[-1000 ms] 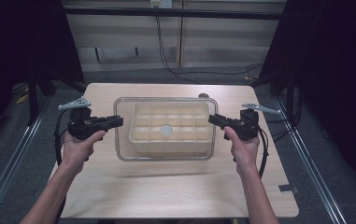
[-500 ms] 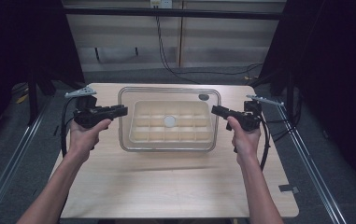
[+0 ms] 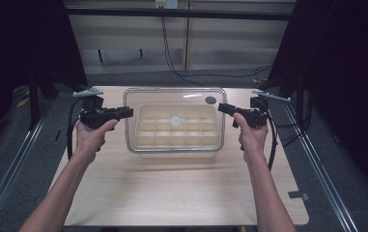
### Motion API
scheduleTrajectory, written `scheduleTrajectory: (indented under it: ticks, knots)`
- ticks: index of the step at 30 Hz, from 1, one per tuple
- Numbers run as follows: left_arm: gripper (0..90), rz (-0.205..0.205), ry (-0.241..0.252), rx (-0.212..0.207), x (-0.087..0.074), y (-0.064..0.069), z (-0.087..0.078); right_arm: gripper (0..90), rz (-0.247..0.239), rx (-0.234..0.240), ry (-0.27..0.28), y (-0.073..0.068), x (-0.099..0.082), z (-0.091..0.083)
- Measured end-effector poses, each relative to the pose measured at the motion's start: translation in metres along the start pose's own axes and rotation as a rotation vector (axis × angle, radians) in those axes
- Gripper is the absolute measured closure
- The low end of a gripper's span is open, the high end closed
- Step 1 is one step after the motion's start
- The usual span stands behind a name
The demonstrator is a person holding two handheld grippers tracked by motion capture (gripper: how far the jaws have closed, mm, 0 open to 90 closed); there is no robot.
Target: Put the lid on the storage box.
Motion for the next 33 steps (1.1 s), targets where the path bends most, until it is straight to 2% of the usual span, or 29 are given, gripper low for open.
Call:
scheduleTrajectory:
  ticks: [8,10,11,20,28,33]
  knots:
    - [72.0,-0.003,-0.001,0.006,0.004,-0.006,0.004,70.9,-0.018,-0.01,-0.013,-0.002,0.008,0.004]
    - [71.7,-0.007,-0.011,0.012,0.002,-0.007,0.008,70.8,-0.014,-0.025,-0.023,0.002,0.009,0.006]
    - [71.4,-0.007,-0.023,0.028,0.001,-0.009,0.013,70.7,-0.014,-0.045,-0.035,0.006,0.008,0.009]
    - [71.6,-0.026,-0.015,0.028,0.006,-0.013,0.021,70.6,-0.008,-0.069,-0.044,0.016,0.01,0.017]
    - [70.2,-0.035,-0.037,0.044,0.005,-0.02,0.029,70.7,-0.01,-0.095,-0.062,0.022,0.009,0.022]
    - [69.6,-0.066,-0.032,0.044,0.005,-0.026,0.037,70.4,-0.013,-0.112,-0.08,0.028,0.005,0.028]
Point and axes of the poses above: each handheld gripper's, and its own axes: z roughly forward along the jaws, x roughly out of its top, y roughly to its right, the point moved 9 cm from there along z, roughly forward along the jaws, and after that the axes turned 1 degree about -x, right-handed, at the moved point
